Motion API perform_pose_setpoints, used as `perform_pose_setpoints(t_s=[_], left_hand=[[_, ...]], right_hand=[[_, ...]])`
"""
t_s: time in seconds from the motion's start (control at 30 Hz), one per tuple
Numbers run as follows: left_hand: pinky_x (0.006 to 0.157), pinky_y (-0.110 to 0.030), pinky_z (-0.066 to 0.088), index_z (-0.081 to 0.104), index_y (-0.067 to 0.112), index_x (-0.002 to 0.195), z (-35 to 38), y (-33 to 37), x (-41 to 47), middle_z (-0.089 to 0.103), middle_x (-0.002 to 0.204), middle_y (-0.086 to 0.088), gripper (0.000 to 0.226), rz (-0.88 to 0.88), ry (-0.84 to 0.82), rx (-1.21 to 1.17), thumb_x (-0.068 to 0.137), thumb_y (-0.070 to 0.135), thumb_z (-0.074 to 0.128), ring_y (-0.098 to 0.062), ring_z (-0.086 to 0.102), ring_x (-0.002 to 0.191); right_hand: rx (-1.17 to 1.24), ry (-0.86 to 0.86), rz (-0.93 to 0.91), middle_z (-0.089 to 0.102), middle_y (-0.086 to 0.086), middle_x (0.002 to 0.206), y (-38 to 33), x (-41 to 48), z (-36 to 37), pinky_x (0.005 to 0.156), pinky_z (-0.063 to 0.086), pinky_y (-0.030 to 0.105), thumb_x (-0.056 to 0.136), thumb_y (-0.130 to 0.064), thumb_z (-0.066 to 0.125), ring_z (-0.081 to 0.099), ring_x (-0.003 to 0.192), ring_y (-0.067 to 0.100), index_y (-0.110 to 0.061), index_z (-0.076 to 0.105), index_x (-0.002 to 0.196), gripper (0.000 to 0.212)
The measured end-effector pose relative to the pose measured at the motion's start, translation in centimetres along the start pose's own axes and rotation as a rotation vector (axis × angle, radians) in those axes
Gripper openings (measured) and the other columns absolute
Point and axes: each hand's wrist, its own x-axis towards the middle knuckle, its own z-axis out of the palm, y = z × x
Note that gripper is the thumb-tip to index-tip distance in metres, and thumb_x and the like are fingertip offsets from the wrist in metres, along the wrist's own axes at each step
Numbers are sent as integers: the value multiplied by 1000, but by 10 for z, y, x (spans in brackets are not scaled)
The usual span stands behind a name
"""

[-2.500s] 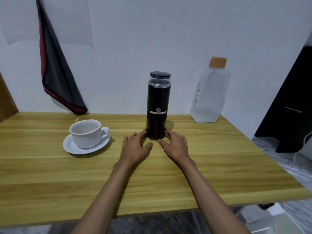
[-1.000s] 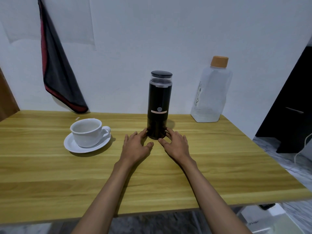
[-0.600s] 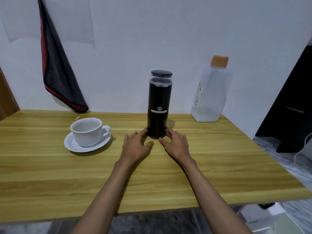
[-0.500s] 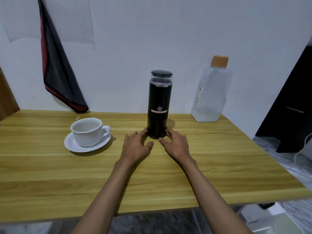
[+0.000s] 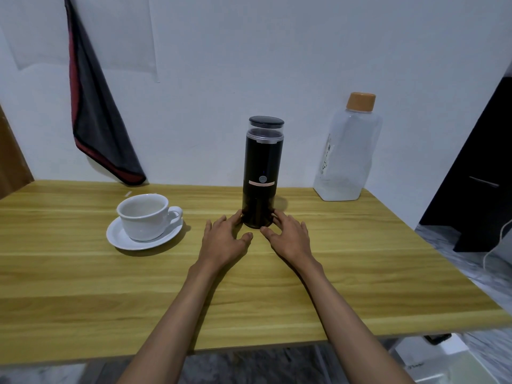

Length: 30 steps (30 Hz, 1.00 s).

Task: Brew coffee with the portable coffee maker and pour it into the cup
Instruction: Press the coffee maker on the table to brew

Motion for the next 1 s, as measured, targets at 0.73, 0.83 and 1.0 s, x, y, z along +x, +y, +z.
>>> perform_pose_setpoints(t_s=[0.73, 0.83, 1.0], left_hand=[[122, -46, 2, 29, 32, 155, 1, -2, 0, 50, 149, 2, 70, 6, 9, -21, 93, 41, 61, -22, 24, 149], [122, -46, 2, 29, 33, 155, 1, -2, 0, 50, 149, 3, 70, 8, 4, -21, 93, 41, 61, -22, 24, 149], [122, -47, 2, 29, 33, 155, 1, -2, 0, 50, 149, 3, 71, 6, 4, -16, 93, 42, 61, -22, 25, 149]], right_hand=[[9, 7, -14, 59, -7, 140, 1, 0, 0, 122, 10, 49, 94, -45, 61, 37, 143, 21, -32, 43, 147, 57], [8, 6, -15, 59, -7, 140, 0, 0, 1, 122, 10, 49, 94, -45, 61, 37, 142, 22, -32, 43, 147, 57], [5, 9, -16, 60, -7, 139, 1, 0, 0, 122, 10, 49, 94, -45, 61, 38, 142, 22, -32, 43, 147, 57]])
